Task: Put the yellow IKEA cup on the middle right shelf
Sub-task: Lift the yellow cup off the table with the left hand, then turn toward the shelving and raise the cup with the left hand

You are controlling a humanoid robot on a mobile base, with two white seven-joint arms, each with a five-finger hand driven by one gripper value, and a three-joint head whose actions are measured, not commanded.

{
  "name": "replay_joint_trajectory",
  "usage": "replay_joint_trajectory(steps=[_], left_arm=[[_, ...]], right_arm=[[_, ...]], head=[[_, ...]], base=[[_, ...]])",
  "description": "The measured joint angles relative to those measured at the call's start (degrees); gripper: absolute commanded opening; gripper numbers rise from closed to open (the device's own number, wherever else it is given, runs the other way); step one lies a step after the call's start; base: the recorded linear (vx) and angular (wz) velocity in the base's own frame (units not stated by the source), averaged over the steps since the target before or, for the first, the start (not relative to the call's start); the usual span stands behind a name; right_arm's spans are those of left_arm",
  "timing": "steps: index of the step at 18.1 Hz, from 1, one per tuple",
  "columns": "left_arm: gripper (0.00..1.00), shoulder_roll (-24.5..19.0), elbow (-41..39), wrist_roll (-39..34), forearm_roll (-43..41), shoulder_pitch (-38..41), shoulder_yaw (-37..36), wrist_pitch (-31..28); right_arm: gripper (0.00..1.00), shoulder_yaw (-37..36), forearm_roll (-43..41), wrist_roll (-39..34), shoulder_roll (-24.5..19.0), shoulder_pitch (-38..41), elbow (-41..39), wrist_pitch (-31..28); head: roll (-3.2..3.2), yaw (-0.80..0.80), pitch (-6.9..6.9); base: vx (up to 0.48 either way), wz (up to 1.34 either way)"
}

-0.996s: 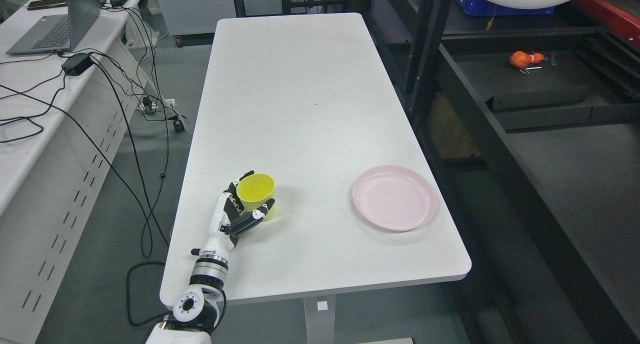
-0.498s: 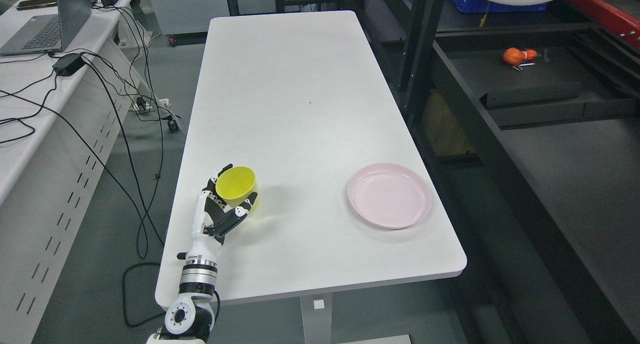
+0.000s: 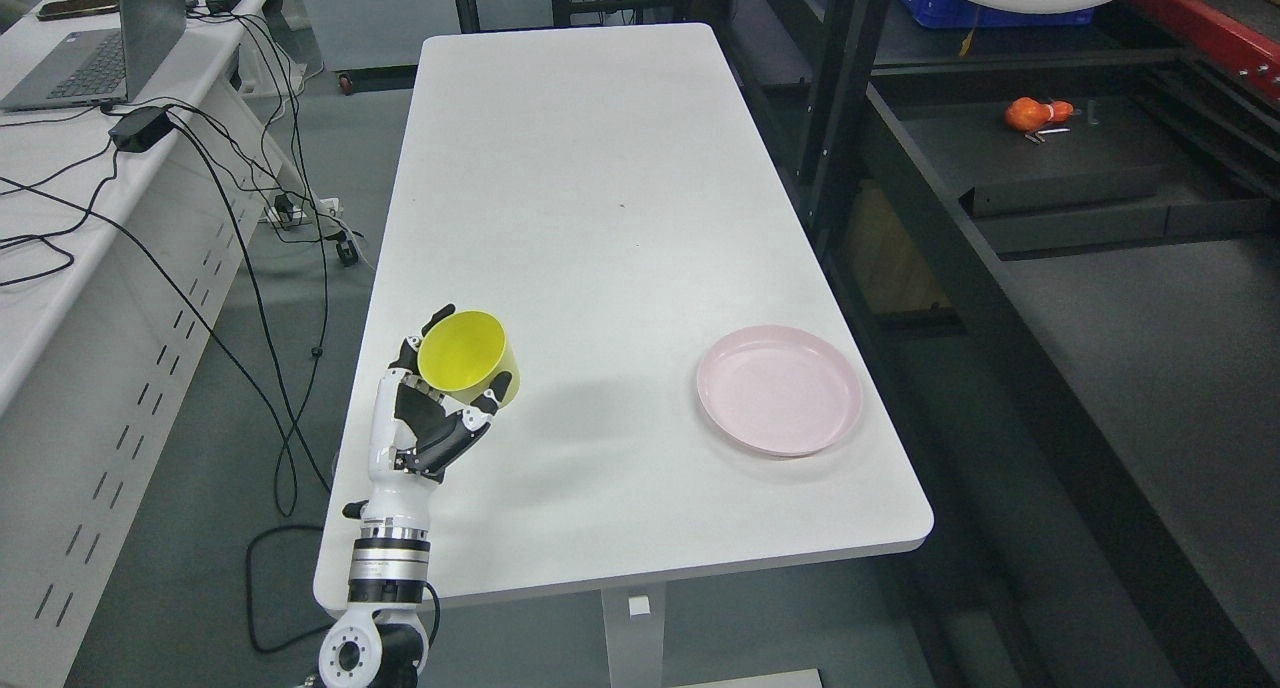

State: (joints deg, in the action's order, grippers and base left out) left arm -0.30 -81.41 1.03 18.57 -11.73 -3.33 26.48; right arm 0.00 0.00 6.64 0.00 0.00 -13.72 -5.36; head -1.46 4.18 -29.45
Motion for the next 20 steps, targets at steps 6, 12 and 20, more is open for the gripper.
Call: replay_joint_trajectory(steps=[6, 12, 20], left_arm=[[0.0, 0.14, -5.41, 0.0, 0.03, 1.28, -0.76, 0.12], [0.01, 0.21, -8.32, 0.01, -0.01, 2.3, -1.35, 0.19], [0.01, 0.25, -10.12, -0.21, -0.28, 4.22, -2.79, 0.19]], right_arm=[[0.99, 0.0, 0.0, 0.0, 0.0, 0.0, 0.0, 0.0], [0.99, 0.0, 0.0, 0.0, 0.0, 0.0, 0.01, 0.0], [0.99, 0.0, 0.0, 0.0, 0.0, 0.0, 0.01, 0.0]], head=[[0.0, 0.0, 0.0], [0.0, 0.0, 0.0], [0.0, 0.0, 0.0]], base=[[-0.059, -0.04], [-0.157, -0.13], [-0.19, -0.14]])
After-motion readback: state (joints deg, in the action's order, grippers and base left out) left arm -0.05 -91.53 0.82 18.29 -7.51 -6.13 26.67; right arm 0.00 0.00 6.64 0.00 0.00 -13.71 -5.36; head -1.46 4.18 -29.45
